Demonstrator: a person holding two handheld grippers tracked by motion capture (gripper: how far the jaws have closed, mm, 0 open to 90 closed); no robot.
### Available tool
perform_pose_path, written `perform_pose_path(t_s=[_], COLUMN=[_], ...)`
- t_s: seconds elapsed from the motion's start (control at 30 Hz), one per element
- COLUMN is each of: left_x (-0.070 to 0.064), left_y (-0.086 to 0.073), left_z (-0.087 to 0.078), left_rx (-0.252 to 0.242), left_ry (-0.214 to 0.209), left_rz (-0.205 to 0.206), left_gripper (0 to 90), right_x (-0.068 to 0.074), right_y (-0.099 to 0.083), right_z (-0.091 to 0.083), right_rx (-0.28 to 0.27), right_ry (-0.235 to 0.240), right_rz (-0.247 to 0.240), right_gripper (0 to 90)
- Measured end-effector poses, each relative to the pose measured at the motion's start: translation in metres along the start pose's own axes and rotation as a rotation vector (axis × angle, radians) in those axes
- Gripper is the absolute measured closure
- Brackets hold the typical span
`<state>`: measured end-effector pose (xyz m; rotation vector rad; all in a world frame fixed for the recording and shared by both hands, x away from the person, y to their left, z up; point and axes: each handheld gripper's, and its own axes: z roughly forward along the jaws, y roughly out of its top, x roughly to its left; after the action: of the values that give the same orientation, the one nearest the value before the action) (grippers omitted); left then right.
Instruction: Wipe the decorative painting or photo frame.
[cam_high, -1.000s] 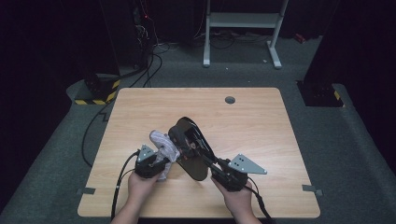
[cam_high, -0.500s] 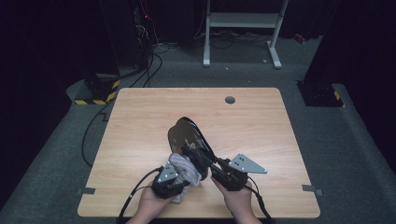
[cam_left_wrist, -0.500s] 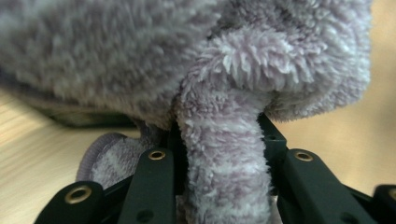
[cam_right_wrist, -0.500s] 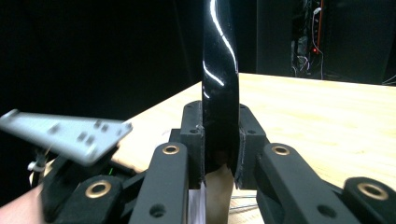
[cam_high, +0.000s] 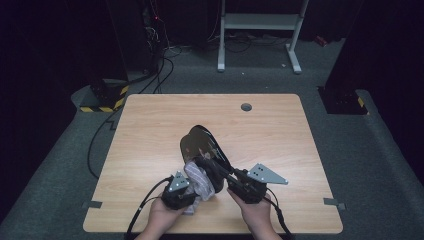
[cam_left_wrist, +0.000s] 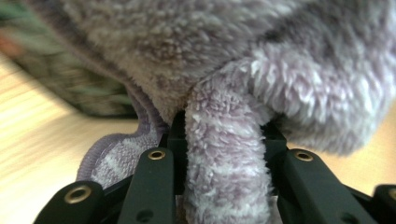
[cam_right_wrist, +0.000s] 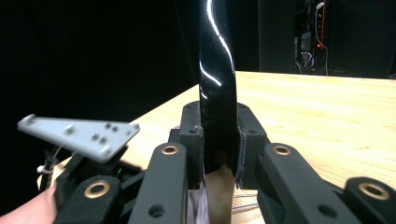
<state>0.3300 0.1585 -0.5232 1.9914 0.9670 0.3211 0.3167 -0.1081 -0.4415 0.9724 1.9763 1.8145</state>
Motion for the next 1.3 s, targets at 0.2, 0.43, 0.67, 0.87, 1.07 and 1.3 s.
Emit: perform_pose_path(t_s=[0.2,0.43,0.67,0.87,1.07,1.3], left_x=[0.032,0.060,0.048,0.017,-0.016,-0.045], left_y=[0.003,0.001,0.001,0.002,-0.001,0.004], left_z=[-0.005,-0.010,-0.005,-0.002,0.000,0.002], left_rx=[0.003,-0.010,0.014,0.044,0.056,0.058], left_ry=[0.163,0.265,0.219,0.148,0.045,-0.076], left_rz=[-0.036,-0.117,-0.059,0.058,0.115,0.142], left_gripper=[66.6,66.6,67.7,68.0,68.0,67.9], right_x=[0.001,0.001,0.003,0.005,0.004,0.005], right_y=[0.000,-0.001,-0.001,-0.001,0.000,0.000], right_z=[0.001,0.000,0.001,0.002,0.002,0.001], right_rx=[0.001,0.000,-0.006,-0.010,-0.010,-0.011], right_ry=[-0.012,0.000,-0.010,-0.013,-0.014,-0.001], right_rz=[-0.012,-0.007,-0.013,-0.014,-0.012,-0.020], right_gripper=[77.7,77.7,77.7,77.6,77.5,76.9])
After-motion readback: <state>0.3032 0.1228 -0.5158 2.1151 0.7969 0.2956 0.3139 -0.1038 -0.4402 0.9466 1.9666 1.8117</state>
